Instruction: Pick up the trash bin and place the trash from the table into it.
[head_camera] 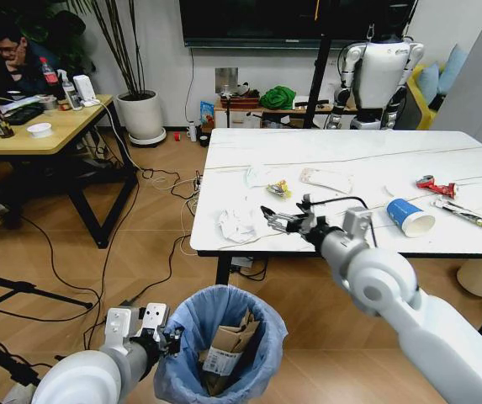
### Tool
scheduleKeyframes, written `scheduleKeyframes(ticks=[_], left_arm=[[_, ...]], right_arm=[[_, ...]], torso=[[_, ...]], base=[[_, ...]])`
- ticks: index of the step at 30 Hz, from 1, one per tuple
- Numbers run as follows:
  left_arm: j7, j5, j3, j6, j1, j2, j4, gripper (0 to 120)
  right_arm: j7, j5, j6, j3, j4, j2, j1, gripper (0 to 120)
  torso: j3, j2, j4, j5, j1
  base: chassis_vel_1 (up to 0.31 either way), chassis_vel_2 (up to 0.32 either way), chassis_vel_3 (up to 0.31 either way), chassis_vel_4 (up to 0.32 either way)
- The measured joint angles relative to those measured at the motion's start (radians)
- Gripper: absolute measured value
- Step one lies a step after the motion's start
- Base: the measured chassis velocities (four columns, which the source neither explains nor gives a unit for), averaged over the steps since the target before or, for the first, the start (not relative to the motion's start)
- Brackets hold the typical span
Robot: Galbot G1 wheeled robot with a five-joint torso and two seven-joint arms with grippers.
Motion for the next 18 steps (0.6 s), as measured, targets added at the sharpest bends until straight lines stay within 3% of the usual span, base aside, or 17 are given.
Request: scheduleKeyframes(ticks=[10, 18], left_arm=[[0.001, 0.011, 0.016, 0.0, -0.001, -0.005, -0.004, 0], [0.002, 0.009, 0.013, 0.0, -0.004, -0.008, -0.004, 0]], right_arm=[[0.107, 0.102, -0.03, -0.169, -0.15, 0.087, 0.155, 100], [0.14, 0.113, -0.033, -0.214, -0.2, 0.136, 0.171, 100]], torso=[[0.0, 0.0, -0.0003, -0.0001, 0.0], [0.0, 0.0, -0.0002, -0.0001, 0.0]], base=[[0.0, 0.0, 0.0, 0.0], [0.0, 0.0, 0.0, 0.0]])
